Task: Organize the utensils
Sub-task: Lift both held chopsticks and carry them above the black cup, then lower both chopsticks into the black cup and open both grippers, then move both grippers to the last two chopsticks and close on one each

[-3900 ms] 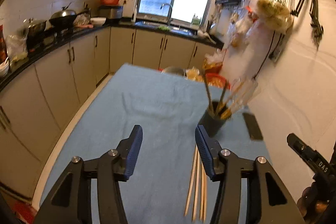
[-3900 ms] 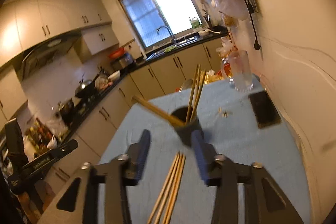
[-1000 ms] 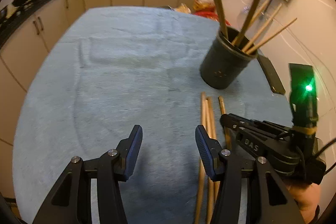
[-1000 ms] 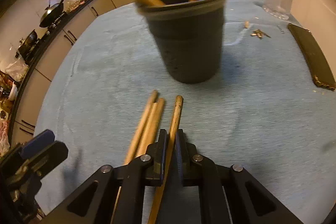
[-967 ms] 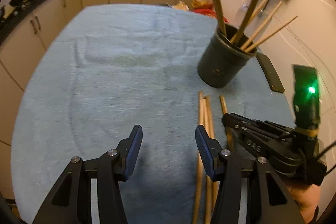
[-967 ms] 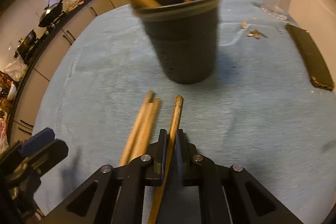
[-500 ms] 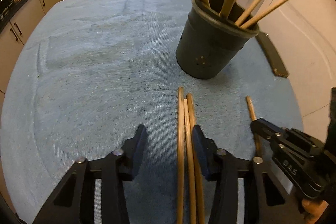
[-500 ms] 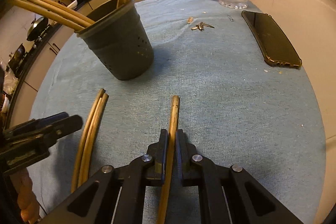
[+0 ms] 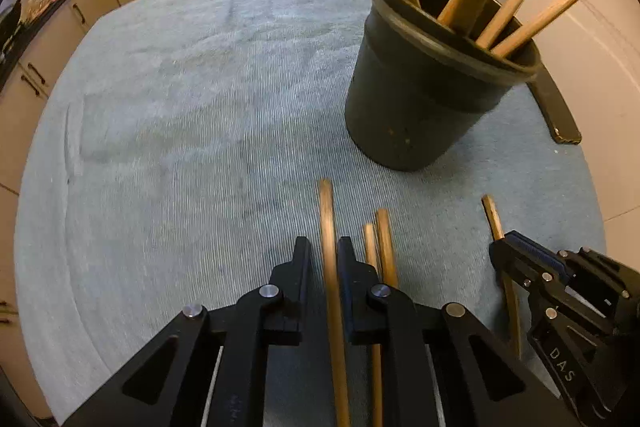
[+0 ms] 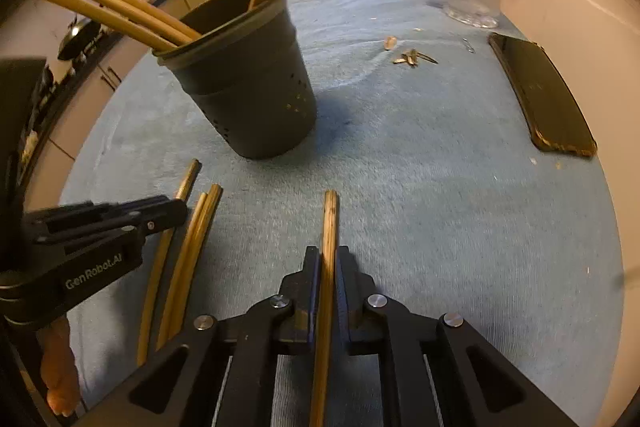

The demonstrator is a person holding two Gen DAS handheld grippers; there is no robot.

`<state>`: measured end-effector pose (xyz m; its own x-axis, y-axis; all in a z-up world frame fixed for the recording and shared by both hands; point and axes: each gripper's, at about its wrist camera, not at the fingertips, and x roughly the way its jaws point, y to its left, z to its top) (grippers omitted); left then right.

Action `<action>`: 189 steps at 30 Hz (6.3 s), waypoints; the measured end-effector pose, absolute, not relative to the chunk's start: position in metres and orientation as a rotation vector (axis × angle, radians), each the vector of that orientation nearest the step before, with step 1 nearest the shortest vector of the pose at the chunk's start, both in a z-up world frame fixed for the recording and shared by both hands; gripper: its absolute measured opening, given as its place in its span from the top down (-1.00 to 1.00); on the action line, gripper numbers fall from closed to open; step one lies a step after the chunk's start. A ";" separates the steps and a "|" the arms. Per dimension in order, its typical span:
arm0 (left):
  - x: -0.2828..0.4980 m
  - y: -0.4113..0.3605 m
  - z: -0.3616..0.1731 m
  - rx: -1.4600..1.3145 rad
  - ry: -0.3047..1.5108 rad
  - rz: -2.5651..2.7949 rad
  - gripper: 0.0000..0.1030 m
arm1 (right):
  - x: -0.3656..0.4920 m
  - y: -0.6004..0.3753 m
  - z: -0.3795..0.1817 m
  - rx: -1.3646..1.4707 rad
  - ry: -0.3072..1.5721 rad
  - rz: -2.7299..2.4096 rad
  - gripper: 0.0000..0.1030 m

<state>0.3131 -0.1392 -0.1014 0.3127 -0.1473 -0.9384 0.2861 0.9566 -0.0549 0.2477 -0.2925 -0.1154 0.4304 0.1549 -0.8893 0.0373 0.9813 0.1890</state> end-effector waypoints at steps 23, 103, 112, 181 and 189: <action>0.171 -0.034 0.036 -0.160 0.749 -0.227 0.86 | 0.131 -0.291 0.019 0.243 0.651 0.103 0.85; 0.284 -0.140 0.122 -0.082 0.452 -0.295 0.86 | 0.258 -0.316 0.100 0.296 0.285 0.037 0.84; 0.284 -0.141 0.104 -0.062 0.496 -0.308 0.85 | 0.261 -0.326 0.061 0.374 0.383 0.055 0.84; 0.181 -0.011 -0.046 -0.142 0.958 -0.172 -0.28 | 0.266 -0.233 -0.107 0.270 1.115 0.196 0.53; 0.194 -0.024 -0.049 -0.138 0.977 -0.194 -0.28 | 0.277 -0.218 -0.119 0.151 1.143 0.156 0.77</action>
<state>0.1937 -0.0241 -0.0488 0.5446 -0.2248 -0.8080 0.1007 0.9740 -0.2031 0.2770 -0.2180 -0.1188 0.4067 0.2002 -0.8913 -0.0467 0.9790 0.1986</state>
